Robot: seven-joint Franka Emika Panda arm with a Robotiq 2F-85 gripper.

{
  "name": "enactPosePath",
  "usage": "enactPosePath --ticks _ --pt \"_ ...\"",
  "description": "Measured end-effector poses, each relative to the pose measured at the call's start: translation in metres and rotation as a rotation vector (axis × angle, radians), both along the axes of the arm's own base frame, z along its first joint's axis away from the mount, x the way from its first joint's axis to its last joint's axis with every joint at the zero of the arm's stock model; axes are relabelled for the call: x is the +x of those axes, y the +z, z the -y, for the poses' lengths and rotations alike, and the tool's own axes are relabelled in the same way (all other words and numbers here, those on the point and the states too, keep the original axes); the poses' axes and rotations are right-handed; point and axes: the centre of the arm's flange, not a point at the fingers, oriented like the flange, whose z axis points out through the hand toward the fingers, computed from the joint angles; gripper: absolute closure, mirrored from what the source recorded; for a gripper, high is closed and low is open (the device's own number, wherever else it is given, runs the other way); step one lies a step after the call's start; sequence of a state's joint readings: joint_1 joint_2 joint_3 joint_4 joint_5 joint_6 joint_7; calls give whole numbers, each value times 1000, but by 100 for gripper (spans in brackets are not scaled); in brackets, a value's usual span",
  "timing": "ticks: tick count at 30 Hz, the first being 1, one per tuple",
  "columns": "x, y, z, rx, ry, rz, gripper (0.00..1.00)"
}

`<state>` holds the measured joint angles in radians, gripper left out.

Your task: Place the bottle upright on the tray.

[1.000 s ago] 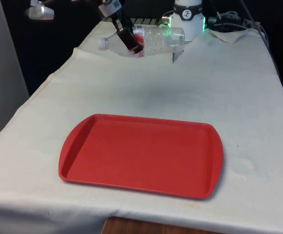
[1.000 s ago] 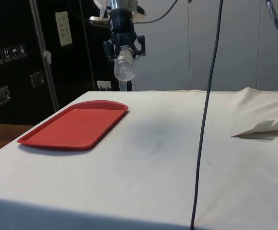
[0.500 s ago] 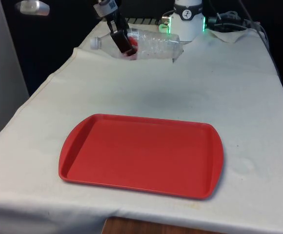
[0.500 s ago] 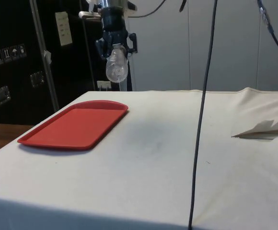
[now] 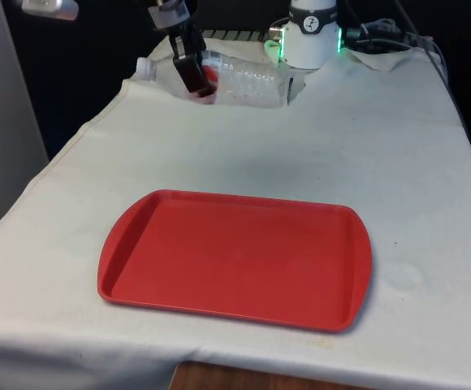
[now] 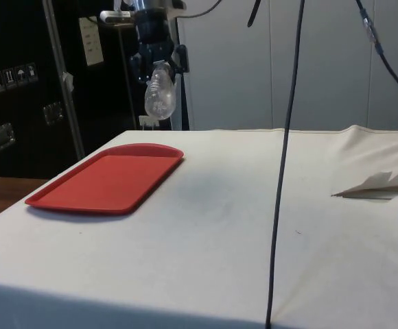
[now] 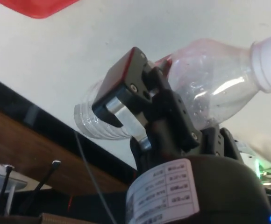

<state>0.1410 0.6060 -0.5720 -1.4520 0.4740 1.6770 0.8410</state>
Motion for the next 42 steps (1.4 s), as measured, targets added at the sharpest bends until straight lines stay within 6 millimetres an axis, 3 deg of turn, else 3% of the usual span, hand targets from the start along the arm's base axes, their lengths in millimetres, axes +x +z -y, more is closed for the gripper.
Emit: enactPosePath --ticks 15,42 --pt "19 4 -3 -104 -18 -14 68" --pt "24 10 -6 -207 -45 -33 68"
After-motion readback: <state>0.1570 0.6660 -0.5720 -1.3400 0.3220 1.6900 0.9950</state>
